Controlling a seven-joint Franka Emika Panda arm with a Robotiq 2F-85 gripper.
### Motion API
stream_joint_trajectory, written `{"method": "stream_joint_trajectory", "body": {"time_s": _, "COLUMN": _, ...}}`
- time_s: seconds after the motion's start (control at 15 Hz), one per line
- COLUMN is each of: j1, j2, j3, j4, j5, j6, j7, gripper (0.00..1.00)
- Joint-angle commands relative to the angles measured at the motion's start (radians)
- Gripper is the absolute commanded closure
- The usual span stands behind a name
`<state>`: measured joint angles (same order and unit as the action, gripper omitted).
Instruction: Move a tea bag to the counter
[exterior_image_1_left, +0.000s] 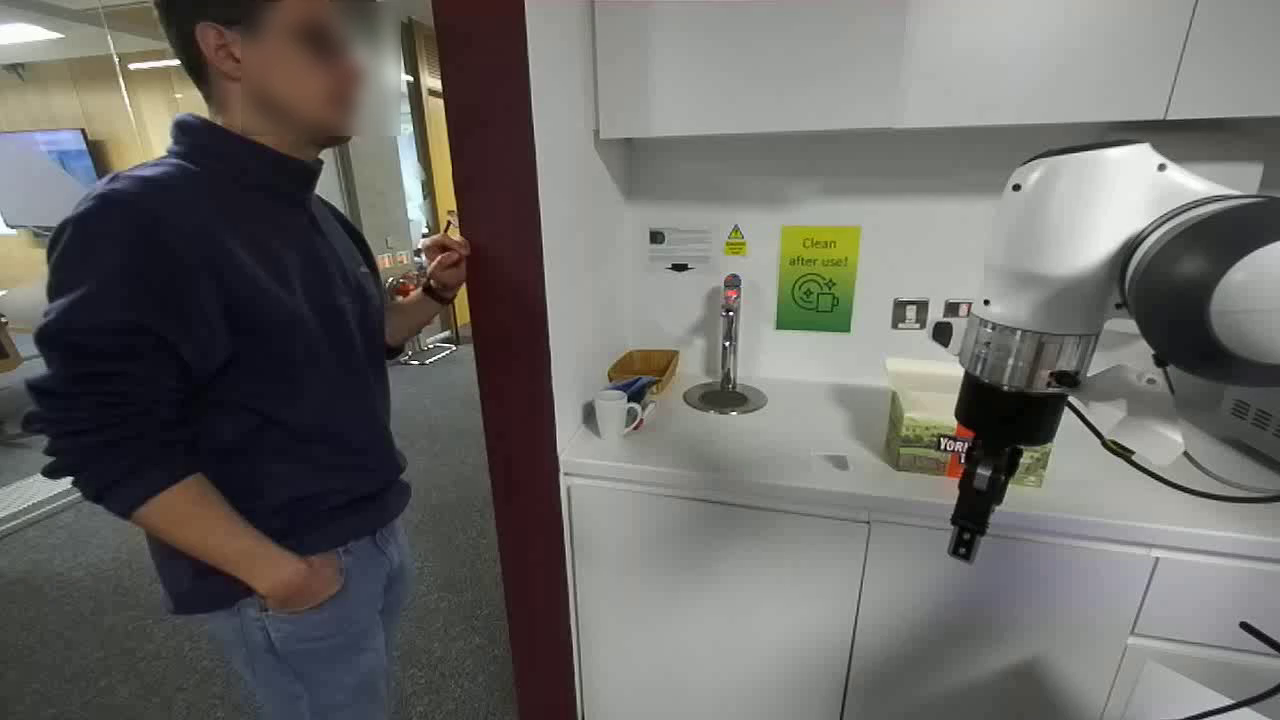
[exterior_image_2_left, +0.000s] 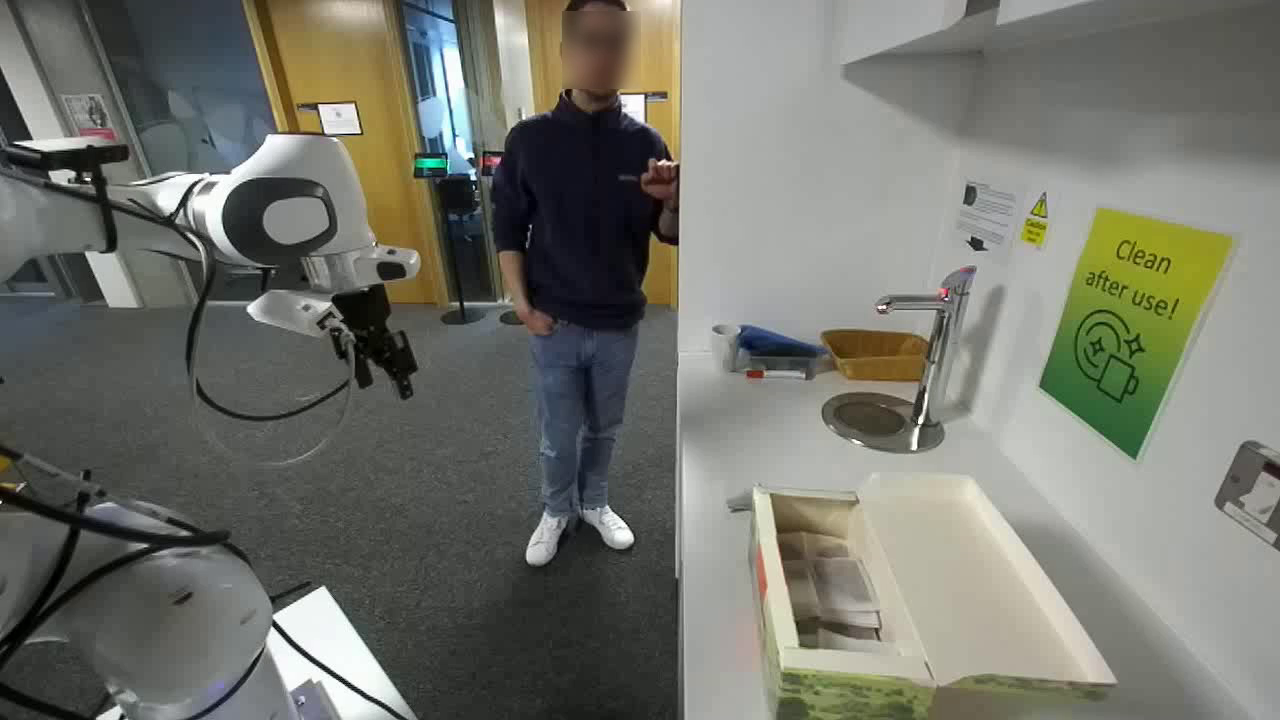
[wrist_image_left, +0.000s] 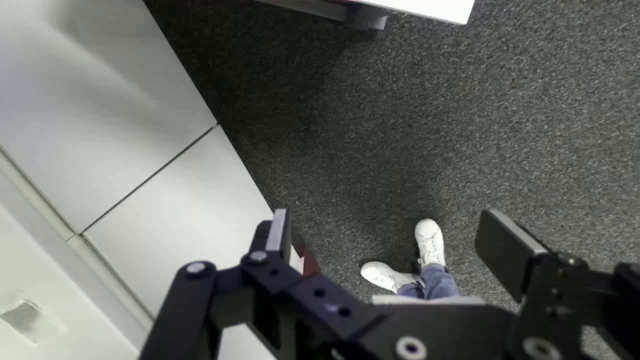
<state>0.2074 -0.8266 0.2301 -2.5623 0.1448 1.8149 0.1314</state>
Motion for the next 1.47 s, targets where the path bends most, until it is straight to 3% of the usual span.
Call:
{"method": "stream_joint_trajectory", "body": {"time_s": 0.0, "j1": -0.001, "j2": 0.002, "j3": 0.001, "j4": 0.002, "j5": 0.0, "j6": -0.002, "j7": 0.0, "gripper": 0.0}}
{"method": "stream_joint_trajectory", "body": {"time_s": 0.87, "j1": -0.002, "j2": 0.007, "j3": 0.014, "j4": 0.005, "j5": -0.004, "j6": 0.002, "j7": 0.011, "gripper": 0.0}}
{"method": "stream_joint_trajectory", "body": {"time_s": 1.4, "j1": -0.103, "j2": 0.073, "j3": 0.024, "j4": 0.025, "j5": -0.107, "j6": 0.142, "j7": 0.098, "gripper": 0.0}}
